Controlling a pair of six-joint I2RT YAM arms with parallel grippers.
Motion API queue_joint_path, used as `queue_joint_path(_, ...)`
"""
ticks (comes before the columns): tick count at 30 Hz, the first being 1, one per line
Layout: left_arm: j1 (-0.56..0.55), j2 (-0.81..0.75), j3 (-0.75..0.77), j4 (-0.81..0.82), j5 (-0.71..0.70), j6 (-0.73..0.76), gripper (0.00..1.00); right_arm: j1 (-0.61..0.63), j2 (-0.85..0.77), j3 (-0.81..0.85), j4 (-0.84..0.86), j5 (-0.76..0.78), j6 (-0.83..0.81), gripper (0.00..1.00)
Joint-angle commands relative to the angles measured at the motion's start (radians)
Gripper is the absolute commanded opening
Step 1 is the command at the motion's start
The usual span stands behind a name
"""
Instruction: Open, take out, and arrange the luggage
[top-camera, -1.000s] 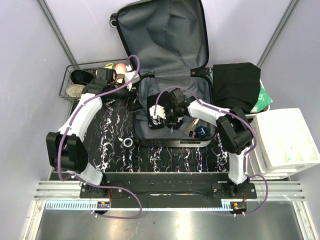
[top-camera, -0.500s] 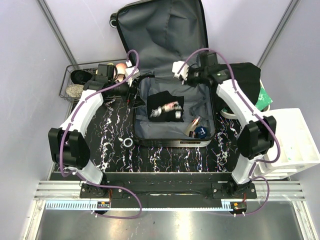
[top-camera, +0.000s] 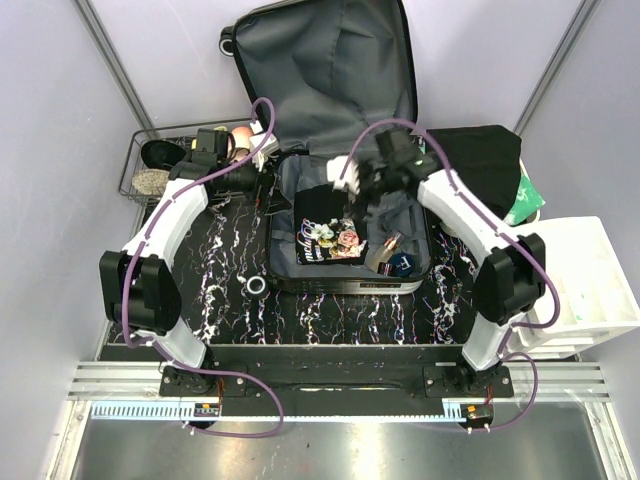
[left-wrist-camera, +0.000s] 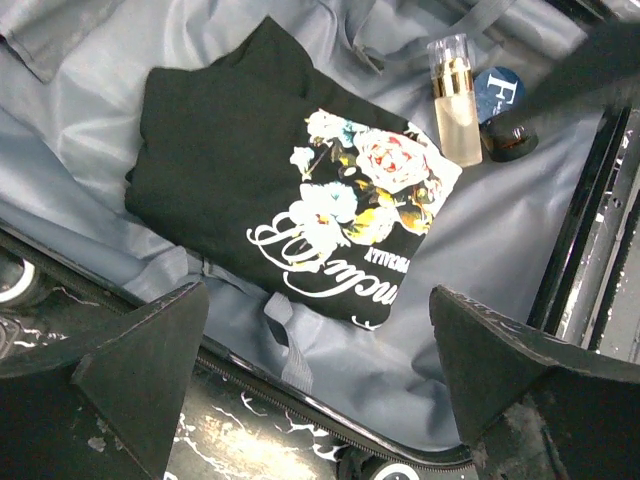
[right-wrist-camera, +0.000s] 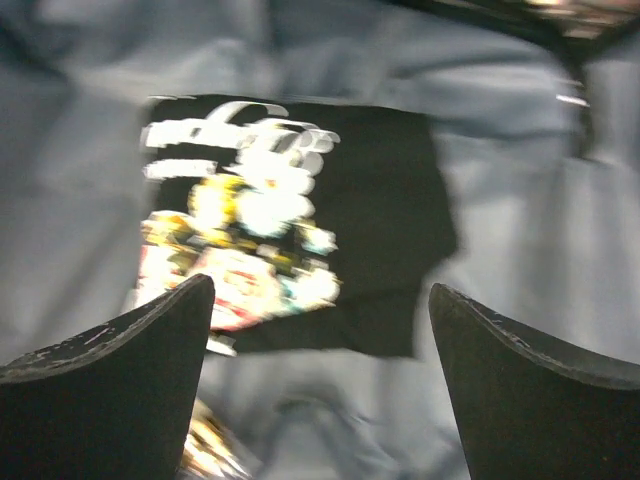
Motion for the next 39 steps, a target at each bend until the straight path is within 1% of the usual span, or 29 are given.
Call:
queue_joint_path(1,0.012,-0.067,-0.039,0.042,0.003,-0.009,0.98,0.125,-0.023,-0.161,0.024,-0.006,-0.024,0.97)
queue_joint_path(2,0.013,-0.071,-0.050,0.039,0.002,-0.009,0.98,0.143,-0.007,-0.207,0.043,0.005,-0.026,0.97)
queue_joint_path(5,0.020,-0.085,-0.061,0.030,0.002,-0.011,0.98,0.185,0.042,-0.265,0.130,0.048,-0.012,0.96)
queue_joint_path(10,0.023,-0.107,-0.075,0.016,-0.004,0.000,0.98,0.215,0.147,-0.322,0.294,0.169,-0.014,0.95)
queue_joint_path(13,0.026,-0.117,-0.076,-0.009,-0.012,0.020,0.98,0.224,0.220,-0.322,0.342,0.224,-0.018,0.92)
queue_joint_path(16,0.033,-0.131,-0.087,-0.023,-0.014,0.043,0.98,0.226,0.260,-0.345,0.386,0.264,-0.021,0.85)
queue_joint_path(17,0.036,-0.134,-0.088,-0.026,-0.017,0.052,0.98,0.226,0.261,-0.356,0.406,0.284,-0.020,0.72)
queue_joint_path(20,0.040,-0.139,-0.094,-0.035,-0.014,0.066,0.98,0.225,0.232,-0.368,0.443,0.290,0.011,0.55)
queue_joint_path(21,0.041,-0.139,-0.094,-0.038,-0.009,0.069,0.98,0.225,0.218,-0.370,0.443,0.286,0.024,0.40)
queue_joint_path(23,0.044,-0.139,-0.093,-0.039,-0.004,0.074,0.97,0.225,0.173,-0.365,0.437,0.276,0.035,0.27)
queue_joint_path(24,0.044,-0.136,-0.091,-0.039,0.000,0.075,0.97,0.223,0.159,-0.360,0.432,0.272,0.044,0.14)
queue_joint_path(25,0.046,-0.133,-0.085,-0.038,0.000,0.077,0.97,0.221,0.146,-0.344,0.420,0.269,0.046,0.06)
queue_joint_path(26,0.047,-0.130,-0.084,-0.039,0.003,0.077,0.97,0.218,0.123,-0.333,0.412,0.261,0.048,0.00)
queue_joint_path(33,0.049,-0.100,-0.047,-0.046,0.023,0.077,0.97,0.157,0.051,-0.180,0.296,0.215,0.068,0.00)
queue_joint_path(39,0.047,-0.077,-0.027,-0.046,0.037,0.069,0.96,0.064,0.037,-0.057,0.244,0.203,0.045,0.00)
